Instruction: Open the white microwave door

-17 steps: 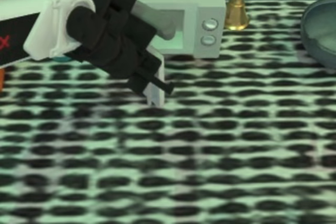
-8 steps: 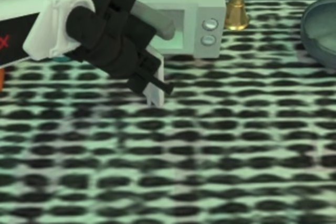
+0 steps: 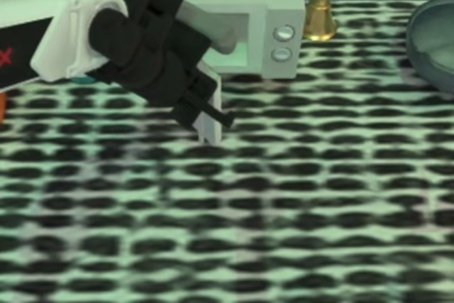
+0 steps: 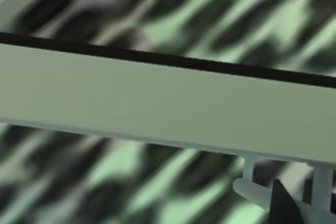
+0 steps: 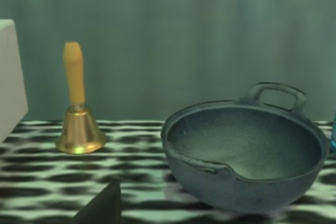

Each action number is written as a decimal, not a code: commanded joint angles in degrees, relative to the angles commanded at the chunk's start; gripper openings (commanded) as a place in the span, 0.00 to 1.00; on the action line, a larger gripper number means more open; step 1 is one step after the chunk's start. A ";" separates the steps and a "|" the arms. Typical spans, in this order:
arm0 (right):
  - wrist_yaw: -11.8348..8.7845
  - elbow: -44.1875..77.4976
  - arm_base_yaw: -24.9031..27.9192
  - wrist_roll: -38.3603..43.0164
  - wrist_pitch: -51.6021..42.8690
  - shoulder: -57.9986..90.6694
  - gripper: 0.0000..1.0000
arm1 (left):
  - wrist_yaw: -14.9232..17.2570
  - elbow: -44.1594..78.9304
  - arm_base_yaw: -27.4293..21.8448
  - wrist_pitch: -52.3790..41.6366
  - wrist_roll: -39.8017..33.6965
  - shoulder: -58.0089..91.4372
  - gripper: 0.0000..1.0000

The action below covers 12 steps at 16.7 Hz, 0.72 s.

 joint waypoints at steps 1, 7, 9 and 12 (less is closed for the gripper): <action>0.00 0.00 0.00 0.00 0.00 0.00 1.00 | 0.30 -0.17 0.24 -0.04 0.66 -0.21 0.00; 0.00 0.00 0.00 0.00 0.00 0.00 1.00 | 3.59 -2.37 3.07 -0.79 7.31 -2.16 0.00; 0.00 0.00 0.00 0.00 0.00 0.00 1.00 | 3.72 -2.45 3.17 -0.81 7.56 -2.24 0.00; 0.00 0.00 0.00 0.00 0.00 0.00 1.00 | 3.72 -2.45 3.17 -0.81 7.56 -2.24 0.00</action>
